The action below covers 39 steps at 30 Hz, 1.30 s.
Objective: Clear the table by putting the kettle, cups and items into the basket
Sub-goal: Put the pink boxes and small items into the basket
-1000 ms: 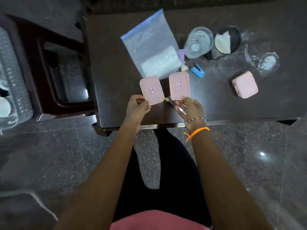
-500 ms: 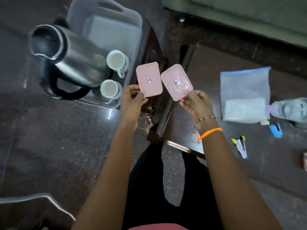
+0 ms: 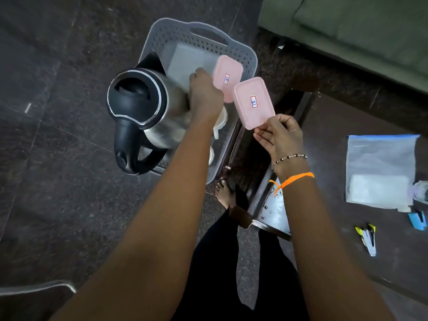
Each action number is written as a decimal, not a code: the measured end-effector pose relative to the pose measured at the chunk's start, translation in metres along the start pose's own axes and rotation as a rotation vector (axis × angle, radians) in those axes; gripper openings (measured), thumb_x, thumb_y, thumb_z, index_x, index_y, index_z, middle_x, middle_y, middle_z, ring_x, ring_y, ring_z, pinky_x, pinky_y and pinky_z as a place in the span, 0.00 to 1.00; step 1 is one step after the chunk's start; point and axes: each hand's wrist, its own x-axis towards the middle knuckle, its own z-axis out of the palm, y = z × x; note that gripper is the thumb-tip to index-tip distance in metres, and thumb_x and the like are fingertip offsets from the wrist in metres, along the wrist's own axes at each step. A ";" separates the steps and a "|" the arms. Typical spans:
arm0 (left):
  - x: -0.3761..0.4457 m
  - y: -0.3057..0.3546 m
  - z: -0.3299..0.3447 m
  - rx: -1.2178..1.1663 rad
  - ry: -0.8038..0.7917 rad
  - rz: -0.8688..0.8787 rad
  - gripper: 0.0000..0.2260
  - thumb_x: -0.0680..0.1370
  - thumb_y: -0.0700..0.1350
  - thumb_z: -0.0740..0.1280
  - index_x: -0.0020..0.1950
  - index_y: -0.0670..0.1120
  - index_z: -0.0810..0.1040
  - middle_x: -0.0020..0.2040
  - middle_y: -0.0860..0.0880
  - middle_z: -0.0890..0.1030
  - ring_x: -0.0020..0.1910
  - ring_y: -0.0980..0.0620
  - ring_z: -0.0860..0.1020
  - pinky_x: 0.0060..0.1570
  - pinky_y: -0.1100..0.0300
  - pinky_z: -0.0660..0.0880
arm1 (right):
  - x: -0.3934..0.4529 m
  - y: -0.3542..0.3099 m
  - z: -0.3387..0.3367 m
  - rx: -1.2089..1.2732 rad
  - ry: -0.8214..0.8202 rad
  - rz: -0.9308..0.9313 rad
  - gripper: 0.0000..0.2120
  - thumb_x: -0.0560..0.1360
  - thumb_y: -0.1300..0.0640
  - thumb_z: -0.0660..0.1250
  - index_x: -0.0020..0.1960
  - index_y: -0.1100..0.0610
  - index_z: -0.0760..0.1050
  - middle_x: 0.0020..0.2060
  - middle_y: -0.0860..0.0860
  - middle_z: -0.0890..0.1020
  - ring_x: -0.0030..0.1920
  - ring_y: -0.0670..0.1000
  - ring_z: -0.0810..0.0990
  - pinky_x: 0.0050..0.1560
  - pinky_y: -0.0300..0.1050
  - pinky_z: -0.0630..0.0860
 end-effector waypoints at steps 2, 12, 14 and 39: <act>0.009 0.003 0.004 0.061 -0.075 -0.032 0.16 0.74 0.33 0.59 0.61 0.36 0.69 0.64 0.39 0.73 0.62 0.39 0.72 0.59 0.53 0.67 | 0.004 -0.002 0.006 -0.003 0.012 -0.003 0.10 0.75 0.67 0.61 0.37 0.55 0.69 0.30 0.54 0.76 0.30 0.49 0.78 0.36 0.39 0.81; 0.027 -0.001 0.017 0.021 -0.217 -0.087 0.14 0.75 0.37 0.57 0.55 0.35 0.77 0.58 0.35 0.78 0.59 0.35 0.73 0.56 0.51 0.71 | 0.025 -0.013 0.054 0.025 0.007 0.047 0.11 0.76 0.67 0.59 0.36 0.57 0.65 0.31 0.56 0.75 0.30 0.50 0.78 0.34 0.38 0.80; 0.029 0.000 0.014 -0.167 -0.243 -0.149 0.16 0.80 0.41 0.55 0.57 0.34 0.77 0.59 0.34 0.78 0.60 0.37 0.74 0.57 0.52 0.71 | 0.028 -0.013 0.065 0.010 0.003 0.076 0.12 0.77 0.67 0.58 0.36 0.58 0.64 0.31 0.57 0.76 0.27 0.48 0.79 0.30 0.37 0.79; -0.161 0.015 0.070 -0.425 -0.367 -0.018 0.09 0.78 0.38 0.60 0.50 0.44 0.80 0.41 0.48 0.79 0.40 0.54 0.76 0.50 0.58 0.73 | -0.024 0.003 -0.099 0.079 -0.022 0.088 0.14 0.80 0.67 0.54 0.39 0.57 0.71 0.35 0.54 0.78 0.34 0.48 0.78 0.34 0.33 0.77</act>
